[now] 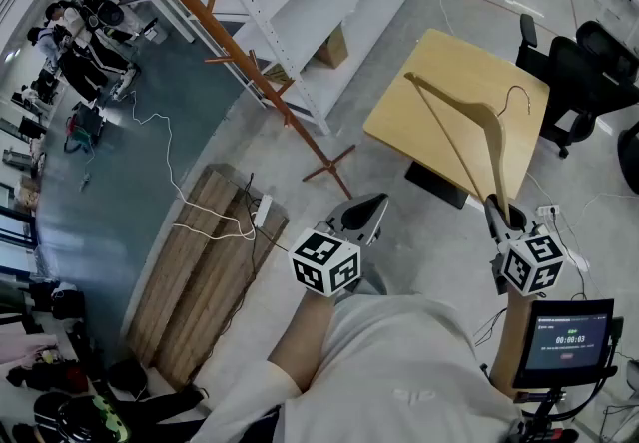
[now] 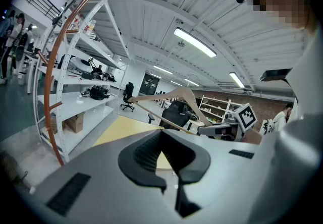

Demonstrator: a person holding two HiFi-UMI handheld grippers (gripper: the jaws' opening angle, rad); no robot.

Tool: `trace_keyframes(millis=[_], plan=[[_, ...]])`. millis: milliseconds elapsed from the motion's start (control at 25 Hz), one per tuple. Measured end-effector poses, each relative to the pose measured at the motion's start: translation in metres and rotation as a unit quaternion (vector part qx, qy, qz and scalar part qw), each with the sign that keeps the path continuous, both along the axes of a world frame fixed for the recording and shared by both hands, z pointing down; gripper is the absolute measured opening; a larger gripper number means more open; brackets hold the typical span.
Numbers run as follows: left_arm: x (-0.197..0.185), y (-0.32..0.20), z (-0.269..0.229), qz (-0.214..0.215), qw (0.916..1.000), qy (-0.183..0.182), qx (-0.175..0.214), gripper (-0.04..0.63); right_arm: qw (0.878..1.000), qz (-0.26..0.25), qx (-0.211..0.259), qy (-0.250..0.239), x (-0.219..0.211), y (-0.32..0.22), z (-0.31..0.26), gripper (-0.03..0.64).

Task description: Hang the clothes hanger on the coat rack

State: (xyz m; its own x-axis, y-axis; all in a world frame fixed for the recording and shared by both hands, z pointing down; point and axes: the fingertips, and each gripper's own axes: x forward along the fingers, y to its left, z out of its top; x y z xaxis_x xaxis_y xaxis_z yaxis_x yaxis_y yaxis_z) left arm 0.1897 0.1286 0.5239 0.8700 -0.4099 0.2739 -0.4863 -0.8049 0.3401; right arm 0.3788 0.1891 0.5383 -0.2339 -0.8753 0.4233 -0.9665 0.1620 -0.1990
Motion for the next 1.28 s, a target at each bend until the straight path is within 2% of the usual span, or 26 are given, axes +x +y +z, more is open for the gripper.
trace_keyframes(millis=[120, 360, 560, 720, 920, 1280], plan=[[-0.027, -0.037, -0.006, -0.004, 1.0000, 0.000, 0.001, 0.006, 1.000, 0.005, 0.000, -0.001, -0.022, -0.035, -0.005, 0.018], [-0.075, -0.141, 0.004, 0.002, 1.0000, -0.005, 0.001, 0.006, 1.000, 0.020, 0.008, 0.000, -0.066, -0.140, -0.004, 0.018], [-0.099, -0.202, -0.004, 0.008, 0.9999, -0.007, 0.011, 0.006, 1.000, 0.019, 0.022, -0.002, -0.098, -0.204, -0.014, 0.018], [-0.101, -0.230, -0.009, 0.000, 0.9999, -0.006, 0.012, 0.006, 1.000, 0.000, 0.021, -0.003, -0.109, -0.246, -0.017, 0.018], [-0.102, -0.256, -0.013, -0.029, 0.9995, -0.002, 0.010, 0.008, 0.999, -0.035, 0.022, 0.004, -0.116, -0.290, -0.024, 0.018], [-0.121, -0.284, -0.037, -0.081, 0.9960, 0.003, 0.038, 0.008, 0.996, -0.083, 0.027, 0.016, -0.138, -0.346, -0.037, 0.018]])
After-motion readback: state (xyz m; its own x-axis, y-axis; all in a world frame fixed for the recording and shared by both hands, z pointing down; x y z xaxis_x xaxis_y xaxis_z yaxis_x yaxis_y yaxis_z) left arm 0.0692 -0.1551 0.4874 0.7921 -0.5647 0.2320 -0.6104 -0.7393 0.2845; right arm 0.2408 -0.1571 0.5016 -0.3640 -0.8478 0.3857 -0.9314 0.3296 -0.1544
